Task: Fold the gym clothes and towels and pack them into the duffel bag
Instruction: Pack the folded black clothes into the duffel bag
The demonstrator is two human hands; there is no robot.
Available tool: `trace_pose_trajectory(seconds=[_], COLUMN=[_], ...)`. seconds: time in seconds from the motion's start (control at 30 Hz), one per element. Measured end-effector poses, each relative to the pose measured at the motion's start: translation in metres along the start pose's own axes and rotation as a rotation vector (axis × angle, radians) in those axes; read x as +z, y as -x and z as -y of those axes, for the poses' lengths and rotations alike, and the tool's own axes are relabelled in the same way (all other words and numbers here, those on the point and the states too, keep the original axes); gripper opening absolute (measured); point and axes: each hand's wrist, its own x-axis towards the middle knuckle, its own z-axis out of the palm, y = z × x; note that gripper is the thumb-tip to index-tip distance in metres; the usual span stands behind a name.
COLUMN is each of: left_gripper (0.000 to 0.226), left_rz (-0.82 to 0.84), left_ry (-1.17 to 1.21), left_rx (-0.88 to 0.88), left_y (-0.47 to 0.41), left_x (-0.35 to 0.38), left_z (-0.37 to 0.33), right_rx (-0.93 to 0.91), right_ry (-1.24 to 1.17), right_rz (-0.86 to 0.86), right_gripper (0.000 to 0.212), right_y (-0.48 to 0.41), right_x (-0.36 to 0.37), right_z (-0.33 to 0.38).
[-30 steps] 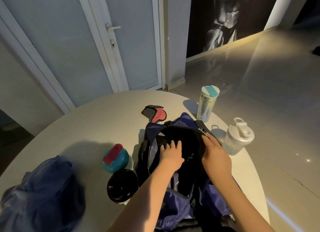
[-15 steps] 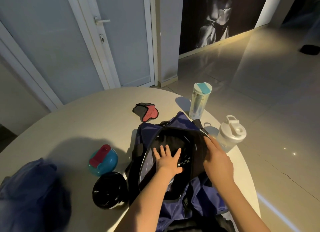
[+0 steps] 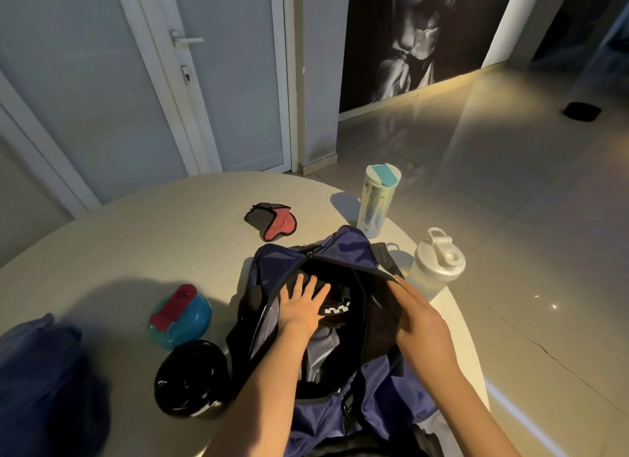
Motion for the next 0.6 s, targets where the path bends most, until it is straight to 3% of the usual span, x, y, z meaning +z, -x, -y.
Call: trace_pose_trajectory(seconds=[0.27, 0.6], left_gripper=[0.07, 0.068], left_rz=[-0.077, 0.074], left_ry=[0.052, 0.118], left_rx=[0.068, 0.099], left_y=[0.031, 0.021], left_x=[0.015, 0.014], left_z=[-0.032, -0.018], right_rx=[0.008, 0.034], right_ry=[-0.004, 0.05], right_rz=[0.038, 0.069], right_gripper=[0.064, 0.065], right_y=[0.013, 0.021], right_x=[-0.006, -0.005], right_z=[0.001, 0.006])
